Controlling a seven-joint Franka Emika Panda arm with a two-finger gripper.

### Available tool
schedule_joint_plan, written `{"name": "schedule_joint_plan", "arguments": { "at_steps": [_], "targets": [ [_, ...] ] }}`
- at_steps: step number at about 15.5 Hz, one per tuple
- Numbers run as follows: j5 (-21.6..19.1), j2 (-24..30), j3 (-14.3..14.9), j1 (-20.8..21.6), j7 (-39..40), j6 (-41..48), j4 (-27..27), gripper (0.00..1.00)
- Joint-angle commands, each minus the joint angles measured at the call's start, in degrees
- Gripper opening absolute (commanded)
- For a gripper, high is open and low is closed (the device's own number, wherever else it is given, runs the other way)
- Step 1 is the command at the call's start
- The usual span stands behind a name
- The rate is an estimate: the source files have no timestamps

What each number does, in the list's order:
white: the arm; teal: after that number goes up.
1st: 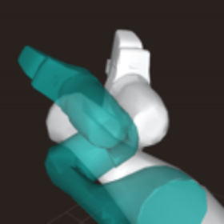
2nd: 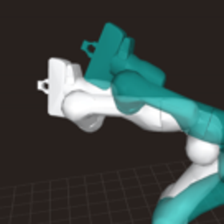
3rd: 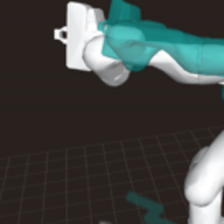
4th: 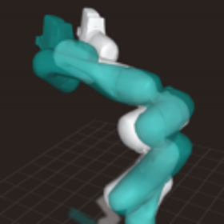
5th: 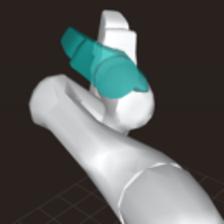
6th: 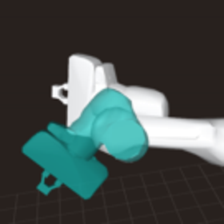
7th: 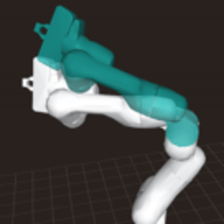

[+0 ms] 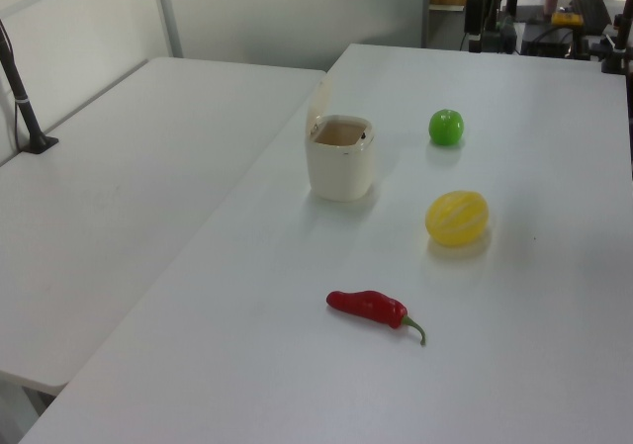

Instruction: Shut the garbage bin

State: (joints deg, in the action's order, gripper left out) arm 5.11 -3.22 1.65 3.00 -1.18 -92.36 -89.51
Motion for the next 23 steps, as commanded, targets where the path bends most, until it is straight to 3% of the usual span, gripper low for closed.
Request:
{"name": "schedule_joint_plan", "arguments": {
  "at_steps": [1,7,8,9,12,13,14,23],
  "targets": [
    [-0.2,0.6,-0.1,0.1,-0.4,0.3,-0.2,1.00],
    [-0.3,0.1,-0.1,0.0,-0.3,0.1,-0.2,1.00],
    [-0.3,0.0,-0.1,0.1,-0.3,0.1,-0.2,0.95],
    [-0.3,0.0,-0.1,0.1,-0.2,0.1,-0.2,0.85],
    [-0.2,0.0,-0.1,0.0,0.4,0.0,-0.2,0.18],
    [-0.1,-0.1,-0.1,0.1,0.4,-0.6,-0.2,0.03],
    [-0.1,-0.1,-0.1,0.2,0.4,-1.2,-0.4,0.00],
    [-0.4,-1.2,-0.1,0.0,0.6,-5.4,-0.1,0.00]
  ]
}}
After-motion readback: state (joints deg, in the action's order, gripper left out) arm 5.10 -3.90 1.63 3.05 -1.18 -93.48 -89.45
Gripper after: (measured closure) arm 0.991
